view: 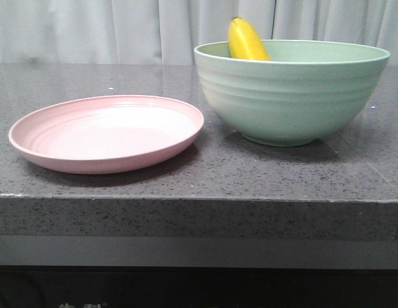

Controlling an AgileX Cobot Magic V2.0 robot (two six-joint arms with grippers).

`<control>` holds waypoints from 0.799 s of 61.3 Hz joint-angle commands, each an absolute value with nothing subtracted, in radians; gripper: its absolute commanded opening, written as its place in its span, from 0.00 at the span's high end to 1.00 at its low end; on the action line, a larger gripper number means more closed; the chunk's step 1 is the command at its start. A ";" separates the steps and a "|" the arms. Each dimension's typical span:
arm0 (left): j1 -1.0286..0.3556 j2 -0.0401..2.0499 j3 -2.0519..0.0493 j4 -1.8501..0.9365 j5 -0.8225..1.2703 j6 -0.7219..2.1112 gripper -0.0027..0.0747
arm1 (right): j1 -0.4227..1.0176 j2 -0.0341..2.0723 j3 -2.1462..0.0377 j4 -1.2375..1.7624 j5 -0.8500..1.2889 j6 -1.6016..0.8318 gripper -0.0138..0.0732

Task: Transfer banana from pink plate to green bowl

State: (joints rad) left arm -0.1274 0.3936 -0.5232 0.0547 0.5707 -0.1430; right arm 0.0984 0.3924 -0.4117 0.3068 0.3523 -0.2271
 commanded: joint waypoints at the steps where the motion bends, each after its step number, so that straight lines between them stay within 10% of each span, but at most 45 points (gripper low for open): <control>1: -0.126 0.338 -0.511 0.049 0.482 -0.149 0.99 | 0.093 0.293 -0.371 0.314 0.247 -0.240 0.91; 49: -0.126 0.264 -0.452 0.049 0.417 -0.149 0.99 | 0.093 0.175 -0.321 0.315 0.251 -0.240 0.91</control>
State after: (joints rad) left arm -0.1274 0.2571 -0.4253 0.0547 0.4982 -0.1430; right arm 0.0984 0.1659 -0.2963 0.3068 0.3369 -0.2271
